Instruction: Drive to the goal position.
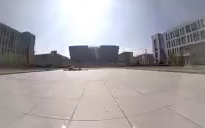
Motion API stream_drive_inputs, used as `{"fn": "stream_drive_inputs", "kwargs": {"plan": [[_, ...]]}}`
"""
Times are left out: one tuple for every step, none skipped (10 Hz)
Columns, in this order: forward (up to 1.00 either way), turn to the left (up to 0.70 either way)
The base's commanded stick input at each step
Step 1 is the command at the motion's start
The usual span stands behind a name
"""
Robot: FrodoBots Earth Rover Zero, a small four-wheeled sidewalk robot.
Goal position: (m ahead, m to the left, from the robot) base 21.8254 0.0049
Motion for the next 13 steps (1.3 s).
{"fn": "stream_drive_inputs", "kwargs": {"plan": [[0.70,0.00],[0.70,0.00],[0.70,0.00],[0.70,0.00],[0.70,0.00],[0.70,0.00],[0.70,0.00],[0.70,0.00],[0.70,0.00],[0.70,0.00],[0.70,0.00],[0.70,0.00],[0.70,-0.22]]}}
